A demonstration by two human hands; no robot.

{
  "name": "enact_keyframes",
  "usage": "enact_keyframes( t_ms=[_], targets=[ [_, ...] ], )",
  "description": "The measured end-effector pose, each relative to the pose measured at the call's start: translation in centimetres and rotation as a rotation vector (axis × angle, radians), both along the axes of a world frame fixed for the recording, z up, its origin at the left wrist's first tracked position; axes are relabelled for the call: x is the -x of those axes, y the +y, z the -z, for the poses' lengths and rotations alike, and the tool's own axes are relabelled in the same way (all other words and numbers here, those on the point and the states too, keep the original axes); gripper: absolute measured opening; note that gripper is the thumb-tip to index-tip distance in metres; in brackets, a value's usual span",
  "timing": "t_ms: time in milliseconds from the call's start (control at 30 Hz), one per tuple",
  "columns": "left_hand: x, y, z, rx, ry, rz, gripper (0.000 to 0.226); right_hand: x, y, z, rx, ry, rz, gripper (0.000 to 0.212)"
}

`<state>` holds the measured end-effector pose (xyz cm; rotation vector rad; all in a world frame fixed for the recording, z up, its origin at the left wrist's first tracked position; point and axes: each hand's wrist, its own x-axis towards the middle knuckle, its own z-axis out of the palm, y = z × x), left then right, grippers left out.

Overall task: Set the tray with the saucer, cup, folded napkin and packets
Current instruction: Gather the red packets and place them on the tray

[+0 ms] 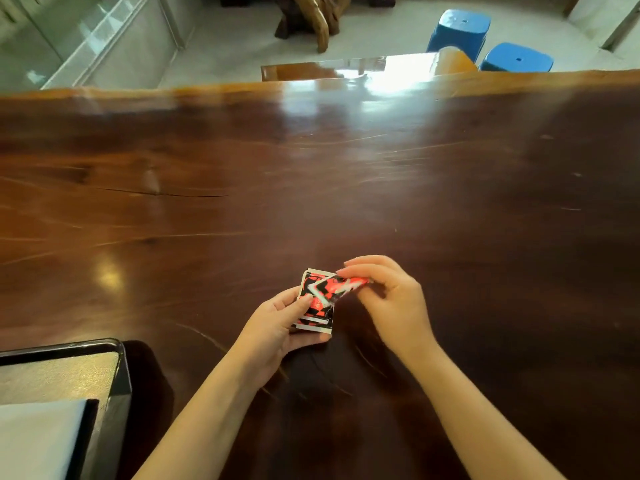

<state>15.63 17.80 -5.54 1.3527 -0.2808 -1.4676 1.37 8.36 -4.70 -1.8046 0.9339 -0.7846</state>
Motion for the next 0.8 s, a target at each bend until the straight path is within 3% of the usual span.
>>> enact_keyframes(
  t_ms=[133,333,500,800],
  targets=[
    [0.5,1.6,-1.7,0.076,0.031,0.003,0.023,0.5,1.5,-0.9,0.107,-0.032,-0.137,0.038],
    [0.5,3.7,-3.8,0.178,0.038,0.014,0.034,0.9,2.1,-2.3,0.099,-0.13,-0.24,0.04],
    [0.3,5.2,-5.2,0.158,0.056,-0.027,0.048,-0.2,3.4,-3.2,0.119,-0.173,-0.324,0.043],
    [-0.9,9.5,-7.9,0.19,-0.051,-0.064,0.045,-3.7,6.5,-4.8,0.188,-0.16,-0.443,0.046]
  ],
)
